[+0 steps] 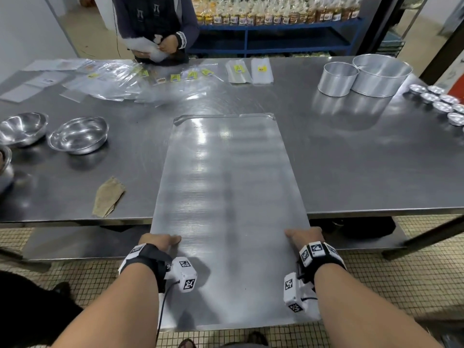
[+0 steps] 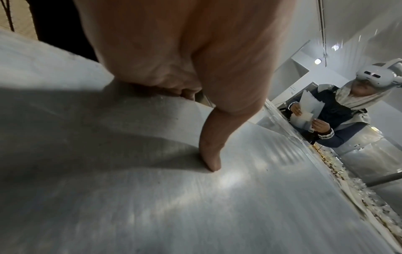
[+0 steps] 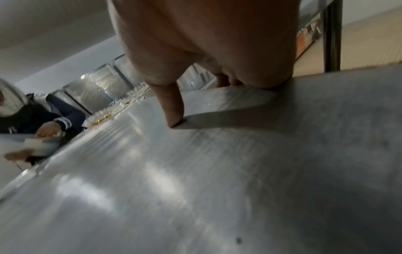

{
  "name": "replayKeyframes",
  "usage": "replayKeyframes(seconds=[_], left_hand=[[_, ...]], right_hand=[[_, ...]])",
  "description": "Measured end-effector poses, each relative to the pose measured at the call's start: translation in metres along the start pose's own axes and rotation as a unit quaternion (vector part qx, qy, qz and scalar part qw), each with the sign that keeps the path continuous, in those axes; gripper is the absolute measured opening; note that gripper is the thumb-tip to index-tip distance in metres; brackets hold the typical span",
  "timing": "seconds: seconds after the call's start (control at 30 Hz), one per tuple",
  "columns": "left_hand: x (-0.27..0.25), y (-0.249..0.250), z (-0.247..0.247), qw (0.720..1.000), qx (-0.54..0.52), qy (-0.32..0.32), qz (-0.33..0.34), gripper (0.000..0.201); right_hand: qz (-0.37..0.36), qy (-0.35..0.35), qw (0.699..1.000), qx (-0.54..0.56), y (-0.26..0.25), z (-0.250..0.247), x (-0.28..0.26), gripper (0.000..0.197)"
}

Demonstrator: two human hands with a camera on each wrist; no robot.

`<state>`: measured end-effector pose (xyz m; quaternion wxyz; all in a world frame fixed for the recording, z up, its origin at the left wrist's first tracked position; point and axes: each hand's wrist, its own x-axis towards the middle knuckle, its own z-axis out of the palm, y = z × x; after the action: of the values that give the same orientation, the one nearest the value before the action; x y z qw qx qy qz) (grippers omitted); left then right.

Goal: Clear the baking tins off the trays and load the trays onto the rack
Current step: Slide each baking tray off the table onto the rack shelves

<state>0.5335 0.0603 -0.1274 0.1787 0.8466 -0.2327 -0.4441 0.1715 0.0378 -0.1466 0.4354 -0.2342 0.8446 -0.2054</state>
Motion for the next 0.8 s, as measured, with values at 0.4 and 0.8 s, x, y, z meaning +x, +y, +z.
replayKeyframes(seconds=[0.4,0.8], left_hand=[[-0.023,0.002,0.011,0.990,-0.127,0.055,-0.013,0.044],[-0.009,0.047,-0.018,0.995,-0.084,0.020,0.058,0.041]], right_hand=[[0.006,0.021,0.993,0.116,0.004,-0.022,-0.008,0.056],[0.052,0.092,0.973,0.204,0.012,-0.028,-0.067,0.058]])
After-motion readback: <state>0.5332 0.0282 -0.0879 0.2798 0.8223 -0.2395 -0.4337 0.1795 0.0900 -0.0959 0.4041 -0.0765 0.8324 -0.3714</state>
